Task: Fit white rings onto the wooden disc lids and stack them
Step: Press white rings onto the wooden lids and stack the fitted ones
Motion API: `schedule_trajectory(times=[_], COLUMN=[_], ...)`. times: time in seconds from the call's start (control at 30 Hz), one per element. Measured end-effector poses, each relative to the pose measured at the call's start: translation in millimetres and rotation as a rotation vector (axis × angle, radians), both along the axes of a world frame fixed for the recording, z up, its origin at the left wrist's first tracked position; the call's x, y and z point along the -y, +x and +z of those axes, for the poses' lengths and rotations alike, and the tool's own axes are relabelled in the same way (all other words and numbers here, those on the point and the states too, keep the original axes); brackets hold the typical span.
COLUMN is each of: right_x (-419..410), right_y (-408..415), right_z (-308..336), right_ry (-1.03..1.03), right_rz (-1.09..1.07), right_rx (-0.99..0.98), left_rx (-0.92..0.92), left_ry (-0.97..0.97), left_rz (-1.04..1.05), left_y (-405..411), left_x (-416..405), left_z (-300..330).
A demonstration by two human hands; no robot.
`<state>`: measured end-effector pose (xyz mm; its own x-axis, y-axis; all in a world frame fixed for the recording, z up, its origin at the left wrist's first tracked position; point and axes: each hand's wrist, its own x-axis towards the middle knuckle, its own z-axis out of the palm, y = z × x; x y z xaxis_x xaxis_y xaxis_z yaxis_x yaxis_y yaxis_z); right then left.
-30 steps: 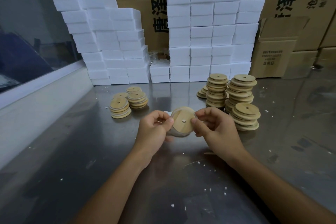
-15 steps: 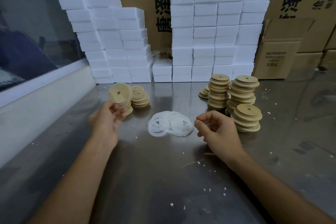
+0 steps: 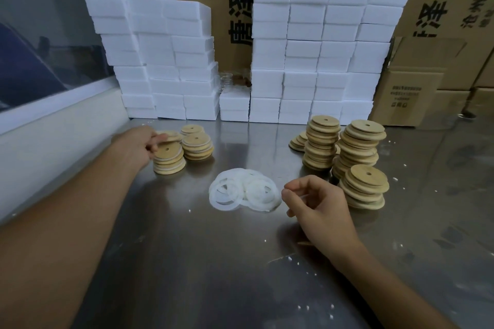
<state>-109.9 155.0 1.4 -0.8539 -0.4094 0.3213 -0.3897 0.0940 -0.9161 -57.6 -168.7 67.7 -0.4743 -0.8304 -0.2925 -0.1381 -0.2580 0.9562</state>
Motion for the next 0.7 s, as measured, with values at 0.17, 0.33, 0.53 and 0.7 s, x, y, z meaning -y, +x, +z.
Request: schedule_trajectory(times=[0.17,0.33,0.53,0.7], right_x=[-0.5,-1.1,-1.4,-1.4], right_y=[1.9,1.5,1.6,2.6], right_z=[1.2,0.2,0.9,1.8], right_ry=[0.018,0.036,0.040,0.043], right_rz=[-0.002,-0.002,0.007,0.013], right_rx=[-0.001,-0.008,0.003,-0.010], left_rx=[0.038,0.060,0.111,0.397], left_ry=[0.021,0.038,-0.056,-0.519], left_rz=[-0.037,-0.032,0.009,0.253], left_y=[-8.9,-16.9,-21.6,-22.2], left_x=[1.3,1.8,6.8,0.3], left_z=[-0.5,3.0,-8.7,-23.2])
